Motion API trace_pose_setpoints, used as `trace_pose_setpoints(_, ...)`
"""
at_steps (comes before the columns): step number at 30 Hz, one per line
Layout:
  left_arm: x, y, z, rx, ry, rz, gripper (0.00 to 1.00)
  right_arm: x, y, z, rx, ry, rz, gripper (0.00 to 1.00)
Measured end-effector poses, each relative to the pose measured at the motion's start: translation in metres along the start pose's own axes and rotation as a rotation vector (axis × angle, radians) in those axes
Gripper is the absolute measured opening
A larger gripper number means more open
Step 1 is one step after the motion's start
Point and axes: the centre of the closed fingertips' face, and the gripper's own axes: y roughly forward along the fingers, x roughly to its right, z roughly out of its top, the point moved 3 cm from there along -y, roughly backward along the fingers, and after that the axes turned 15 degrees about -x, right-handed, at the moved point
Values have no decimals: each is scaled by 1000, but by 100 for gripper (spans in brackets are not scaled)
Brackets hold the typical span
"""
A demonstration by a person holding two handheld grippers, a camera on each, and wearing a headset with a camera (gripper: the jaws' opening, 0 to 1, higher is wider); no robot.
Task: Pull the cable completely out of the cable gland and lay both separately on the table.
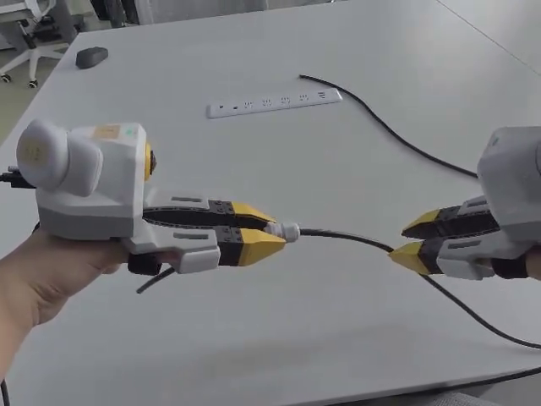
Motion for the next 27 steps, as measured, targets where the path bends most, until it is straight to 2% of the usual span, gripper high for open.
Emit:
trace_pose_setpoints(4, 0, 0, 0, -1, 0, 1, 15, -22, -9, 27, 87, -93, 62, 17)
trace_pose_setpoints(5, 0, -1, 0, 0, -1, 0, 15, -26, -12, 36, 112, -107, 62, 16)
trace_pose_setpoints(6, 0, -1, 0, 1, 1, 2, 15, -28, -13, 38, 118, -112, 63, 16)
trace_pose_setpoints(7, 0, -1, 0, 0, 1, 2, 15, -37, -15, 47, 137, -172, 81, 16)
trace_pose_setpoints(9, 1, -1, 0, 1, 3, 2, 15, -44, -15, 53, 148, -205, 88, 15)
trace_pose_setpoints(11, 1, -1, 0, 1, 1, 0, 15, -49, -13, 56, 139, -218, 92, 14)
trace_pose_setpoints(12, 2, -1, 1, 2, 3, 1, 15, -53, -11, 58, 138, -254, 98, 14)
trace_pose_setpoints(15, 3, -2, 2, 5, 5, -1, 15, -57, -5, 61, 121, -293, 91, 12)
trace_pose_setpoints(20, 4, -2, 3, 6, 9, -4, 15, -60, 5, 67, 113, -317, 92, 8)
trace_pose_setpoints(27, 6, -3, 3, 6, 12, -5, 15, -61, 7, 68, 107, -329, 98, 1)
